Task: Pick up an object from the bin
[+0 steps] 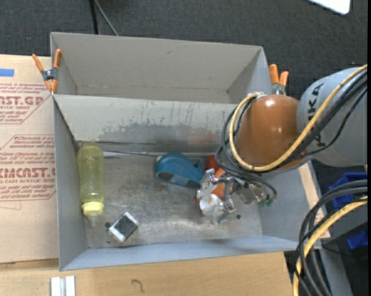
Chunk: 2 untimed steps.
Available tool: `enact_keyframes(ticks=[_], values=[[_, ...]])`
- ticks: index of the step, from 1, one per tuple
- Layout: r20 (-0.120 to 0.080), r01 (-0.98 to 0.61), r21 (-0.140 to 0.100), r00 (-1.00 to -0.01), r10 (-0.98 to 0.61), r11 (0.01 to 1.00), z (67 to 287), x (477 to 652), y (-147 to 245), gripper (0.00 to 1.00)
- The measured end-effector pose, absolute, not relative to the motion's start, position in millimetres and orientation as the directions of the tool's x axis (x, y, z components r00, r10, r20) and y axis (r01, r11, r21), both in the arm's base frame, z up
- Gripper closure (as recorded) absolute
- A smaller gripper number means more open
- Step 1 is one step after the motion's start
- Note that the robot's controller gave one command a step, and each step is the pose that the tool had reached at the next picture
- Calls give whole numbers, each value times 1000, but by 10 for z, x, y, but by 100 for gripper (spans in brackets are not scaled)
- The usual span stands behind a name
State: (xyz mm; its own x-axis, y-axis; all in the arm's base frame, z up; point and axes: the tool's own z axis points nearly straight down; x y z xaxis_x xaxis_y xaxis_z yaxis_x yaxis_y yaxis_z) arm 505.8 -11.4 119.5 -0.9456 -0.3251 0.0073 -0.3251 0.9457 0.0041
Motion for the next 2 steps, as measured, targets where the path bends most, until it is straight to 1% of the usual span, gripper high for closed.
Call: enact_keyframes(ticks=[1,2], values=[[-1,-319,1,-948,-319,948,1633,5103,-389,100],[3,-275,2,-961,-275,961,2074,4953,-336,100]])
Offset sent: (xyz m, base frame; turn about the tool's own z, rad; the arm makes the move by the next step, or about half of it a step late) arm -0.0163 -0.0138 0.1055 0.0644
